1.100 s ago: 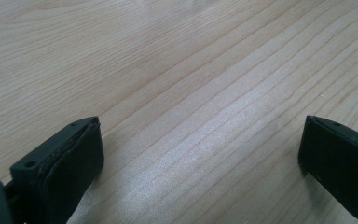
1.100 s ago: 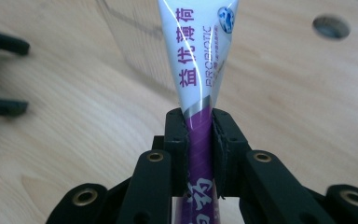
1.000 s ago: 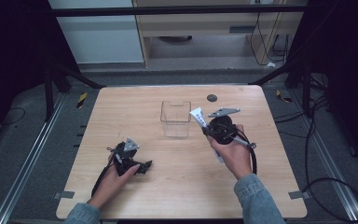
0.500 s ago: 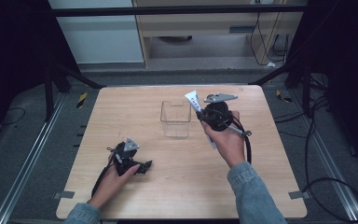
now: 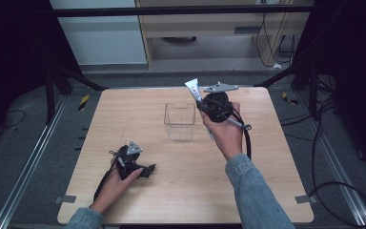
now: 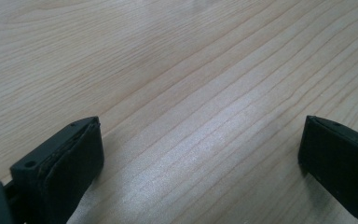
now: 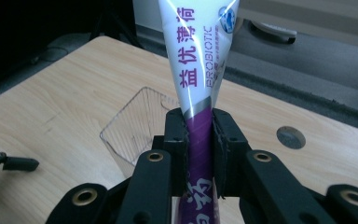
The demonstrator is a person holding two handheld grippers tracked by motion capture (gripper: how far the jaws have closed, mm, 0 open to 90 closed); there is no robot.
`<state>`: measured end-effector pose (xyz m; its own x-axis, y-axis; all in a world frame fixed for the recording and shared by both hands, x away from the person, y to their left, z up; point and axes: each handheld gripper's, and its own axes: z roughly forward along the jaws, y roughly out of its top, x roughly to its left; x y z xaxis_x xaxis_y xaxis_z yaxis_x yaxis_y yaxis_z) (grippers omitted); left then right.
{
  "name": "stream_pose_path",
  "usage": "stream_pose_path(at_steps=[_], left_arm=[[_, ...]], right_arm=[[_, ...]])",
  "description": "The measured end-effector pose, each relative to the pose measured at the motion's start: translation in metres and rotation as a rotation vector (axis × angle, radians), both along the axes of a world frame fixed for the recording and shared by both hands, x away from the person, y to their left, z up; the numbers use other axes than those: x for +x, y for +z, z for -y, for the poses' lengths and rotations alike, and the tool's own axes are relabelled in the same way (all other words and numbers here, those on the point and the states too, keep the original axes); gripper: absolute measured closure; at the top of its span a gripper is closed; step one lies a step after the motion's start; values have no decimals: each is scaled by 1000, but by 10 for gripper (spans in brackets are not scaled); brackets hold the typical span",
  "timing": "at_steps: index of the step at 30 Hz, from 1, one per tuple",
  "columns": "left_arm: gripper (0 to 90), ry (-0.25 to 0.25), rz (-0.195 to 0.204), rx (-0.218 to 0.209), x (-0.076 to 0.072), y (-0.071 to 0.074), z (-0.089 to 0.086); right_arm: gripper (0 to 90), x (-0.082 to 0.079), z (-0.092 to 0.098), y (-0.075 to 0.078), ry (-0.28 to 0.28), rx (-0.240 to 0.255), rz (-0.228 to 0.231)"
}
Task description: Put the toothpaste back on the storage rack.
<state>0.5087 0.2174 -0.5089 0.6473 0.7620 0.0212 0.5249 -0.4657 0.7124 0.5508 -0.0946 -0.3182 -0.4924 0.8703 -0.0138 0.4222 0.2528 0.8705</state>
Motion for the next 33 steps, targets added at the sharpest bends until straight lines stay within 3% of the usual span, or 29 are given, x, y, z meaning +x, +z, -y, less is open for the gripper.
stream_pose_path(at_steps=[11,16,20,23,33], left_arm=[[0,-1,0,1,0,0,0],[0,0,-1,1,0,0,0],[0,-1,-3,2,0,0,0],[0,-1,-2,1,0,0,0],[0,0,-2,2,0,0,0]], right_arm=[[778,16,-18,25,-6,7,82],[777,27,-27,32,0,-23,119],[777,34,-35,34,-1,-20,131],[777,41,-41,34,-9,-46,152],[777,68,-54,27,-34,-9,173]])
